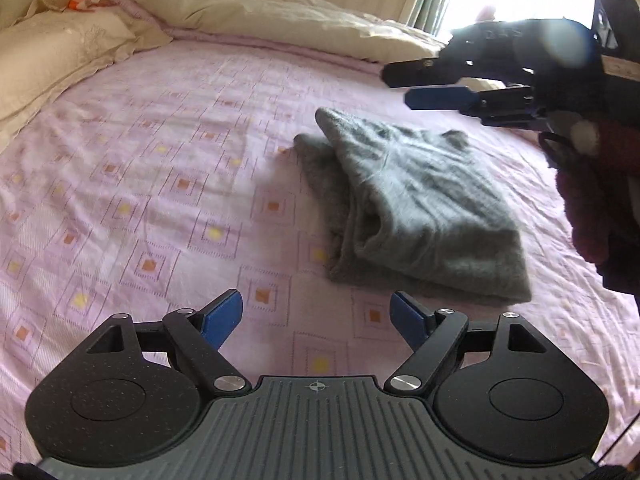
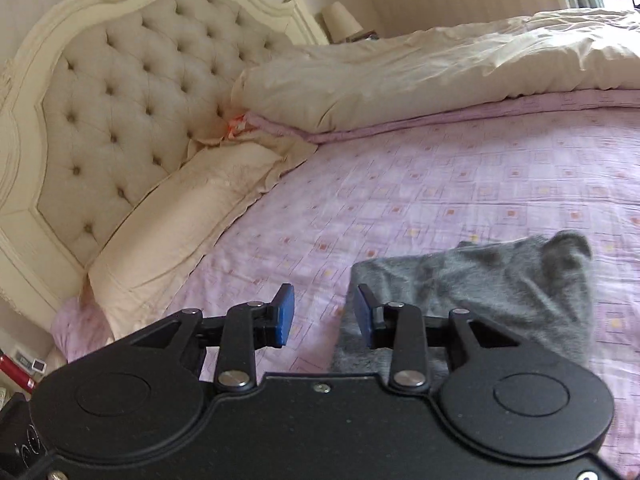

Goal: Fold small clothes

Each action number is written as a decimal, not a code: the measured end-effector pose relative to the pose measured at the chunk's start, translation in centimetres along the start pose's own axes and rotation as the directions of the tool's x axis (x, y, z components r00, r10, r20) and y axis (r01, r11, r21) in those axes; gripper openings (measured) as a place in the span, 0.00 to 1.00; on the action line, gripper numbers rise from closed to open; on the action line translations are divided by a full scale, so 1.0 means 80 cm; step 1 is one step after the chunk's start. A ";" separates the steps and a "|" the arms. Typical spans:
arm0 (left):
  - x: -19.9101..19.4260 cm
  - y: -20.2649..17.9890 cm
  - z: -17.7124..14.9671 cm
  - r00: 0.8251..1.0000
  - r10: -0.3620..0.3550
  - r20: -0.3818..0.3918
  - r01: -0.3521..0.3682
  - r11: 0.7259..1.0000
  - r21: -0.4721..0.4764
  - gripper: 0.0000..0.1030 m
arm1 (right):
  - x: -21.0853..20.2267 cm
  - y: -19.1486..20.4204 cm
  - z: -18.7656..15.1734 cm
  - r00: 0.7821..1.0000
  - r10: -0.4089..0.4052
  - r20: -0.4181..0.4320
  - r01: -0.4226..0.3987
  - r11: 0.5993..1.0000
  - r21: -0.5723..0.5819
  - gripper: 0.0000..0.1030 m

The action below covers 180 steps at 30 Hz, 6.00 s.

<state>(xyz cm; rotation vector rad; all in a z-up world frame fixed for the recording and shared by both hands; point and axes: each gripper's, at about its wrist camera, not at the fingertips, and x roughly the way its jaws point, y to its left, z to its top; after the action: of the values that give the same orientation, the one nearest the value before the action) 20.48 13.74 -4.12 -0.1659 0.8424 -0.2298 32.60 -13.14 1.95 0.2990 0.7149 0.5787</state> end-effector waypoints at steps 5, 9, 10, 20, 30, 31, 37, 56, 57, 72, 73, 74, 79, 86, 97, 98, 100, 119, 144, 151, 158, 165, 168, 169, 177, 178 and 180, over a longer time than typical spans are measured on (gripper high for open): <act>-0.010 -0.028 0.037 0.997 -0.015 0.070 0.011 0.999 0.052 0.78 | -0.040 -0.047 -0.013 0.987 -0.156 0.038 0.155 0.988 0.020 0.45; 0.000 -0.060 0.072 0.993 -0.012 0.116 0.000 0.995 0.105 0.78 | -0.054 -0.074 -0.035 0.963 -0.267 0.031 0.267 0.964 0.015 0.45; 0.007 -0.069 0.081 0.992 -0.009 0.129 -0.007 0.992 0.123 0.78 | -0.054 -0.078 -0.041 0.957 -0.287 0.027 0.287 0.958 0.007 0.45; 0.088 -0.108 0.094 0.990 0.066 0.126 -0.098 0.959 0.265 0.78 | -0.018 -0.076 -0.103 0.936 -0.353 -0.013 0.350 0.932 -0.098 0.46; 0.110 -0.024 0.046 0.995 0.094 0.018 -0.095 0.992 0.088 0.82 | -0.031 -0.052 -0.107 0.922 -0.371 0.114 0.388 0.888 -0.246 0.60; 0.109 -0.025 0.045 0.995 0.097 0.024 -0.099 0.990 0.098 0.82 | -0.039 -0.051 -0.103 0.923 -0.354 0.152 0.382 0.891 -0.246 0.60; 0.110 -0.029 0.044 0.995 0.099 0.029 -0.102 0.991 0.092 0.84 | -0.014 -0.060 -0.074 0.957 -0.269 0.103 0.288 0.919 -0.269 0.40; 0.116 -0.017 0.054 0.999 0.052 -0.005 -0.052 0.998 0.038 0.86 | -0.030 -0.139 -0.022 0.943 -0.320 0.090 0.322 0.947 -0.010 0.63; 0.115 -0.015 0.057 0.999 0.043 -0.014 -0.043 0.999 0.024 0.85 | -0.040 -0.140 -0.031 0.948 -0.306 0.085 0.307 0.952 -0.003 0.63; 0.145 0.009 0.132 0.995 -0.084 -0.045 0.076 0.985 -0.153 0.85 | -0.075 -0.132 -0.137 0.999 -0.052 -0.008 0.052 0.985 0.165 0.70; 0.153 0.009 0.134 0.995 -0.082 -0.061 0.072 0.986 -0.153 0.85 | -0.071 -0.133 -0.139 0.999 -0.040 -0.012 0.041 0.984 0.176 0.70; 0.161 0.010 0.137 0.994 -0.082 -0.077 0.069 0.985 -0.157 0.85 | -0.068 -0.133 -0.142 1.000 -0.027 -0.016 0.029 0.982 0.187 0.70; 0.192 0.018 0.146 0.989 -0.116 -0.090 0.096 0.974 -0.204 0.85 | -0.055 -0.130 -0.152 1.000 0.009 -0.006 -0.008 0.977 0.211 0.75; 0.217 0.017 0.163 0.973 -0.214 -0.082 0.191 0.955 -0.229 0.66 | -0.045 -0.130 -0.154 0.999 0.045 0.022 -0.049 0.968 0.247 0.74; 0.180 0.006 0.149 0.949 -0.312 -0.052 0.286 0.915 -0.283 0.27 | -0.103 -0.088 -0.151 1.000 0.014 0.017 -0.018 0.971 0.240 0.28; 0.170 0.002 0.146 0.947 -0.317 -0.056 0.291 0.918 -0.271 0.27 | -0.113 -0.083 -0.156 1.000 0.015 0.009 -0.017 0.972 0.235 0.28; 0.152 -0.007 0.138 0.943 -0.325 -0.067 0.299 0.920 -0.255 0.27 | -0.135 -0.075 -0.171 1.000 0.013 -0.012 -0.010 0.971 0.240 0.28; 0.004 -0.078 0.016 0.971 -0.240 0.001 0.240 0.970 0.044 0.53 | -0.281 -0.065 -0.295 0.976 -0.217 -0.021 0.214 0.932 0.292 0.45; 0.043 -0.046 -0.055 0.912 -0.381 -0.151 0.372 0.924 -0.086 0.67 | -0.211 -0.084 -0.311 0.998 -0.019 0.064 -0.008 0.919 0.393 0.43; 0.043 -0.044 -0.066 0.865 -0.484 -0.131 0.437 0.856 -0.277 0.25 | -0.255 -0.064 -0.287 0.996 -0.037 0.087 0.005 0.943 0.332 0.23; 0.017 -0.073 -0.104 0.865 -0.463 -0.192 0.417 0.878 -0.234 0.27 | -0.284 -0.071 -0.292 0.983 -0.171 -0.067 0.182 0.949 0.257 0.30; -0.047 -0.089 -0.105 0.965 -0.248 -0.081 0.251 0.968 0.019 0.29 | -0.318 -0.060 -0.284 0.965 -0.259 0.036 0.250 0.956 0.152 0.49; -0.076 -0.110 -0.083 0.978 -0.205 0.039 0.198 0.969 0.148 0.37 | -0.313 -0.051 -0.272 0.955 -0.284 0.082 0.276 0.956 0.094 0.49; -0.083 -0.119 -0.077 0.974 -0.212 0.076 0.196 0.963 0.186 0.40 | -0.310 -0.049 -0.269 0.954 -0.286 0.094 0.279 0.957 0.084 0.49; -0.013 -0.173 -0.040 0.960 -0.232 0.156 0.199 0.958 0.205 0.54 | -0.277 -0.026 -0.256 0.938 -0.320 0.135 0.329 0.943 -0.050 0.58; -0.001 -0.172 -0.041 0.960 -0.232 0.155 0.201 0.960 0.196 0.54 | -0.274 -0.024 -0.255 0.937 -0.321 0.137 0.331 0.941 -0.064 0.59; 0.018 -0.162 -0.048 0.971 -0.200 0.131 0.177 0.969 0.171 0.54 | -0.268 -0.020 -0.251 0.938 -0.316 0.142 0.331 0.939 -0.098 0.60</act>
<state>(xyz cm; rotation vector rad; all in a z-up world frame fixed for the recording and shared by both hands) 16.76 0.66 -4.62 -0.1126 0.6584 -0.4568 6.33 -25.78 -1.96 0.0995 0.5899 0.2840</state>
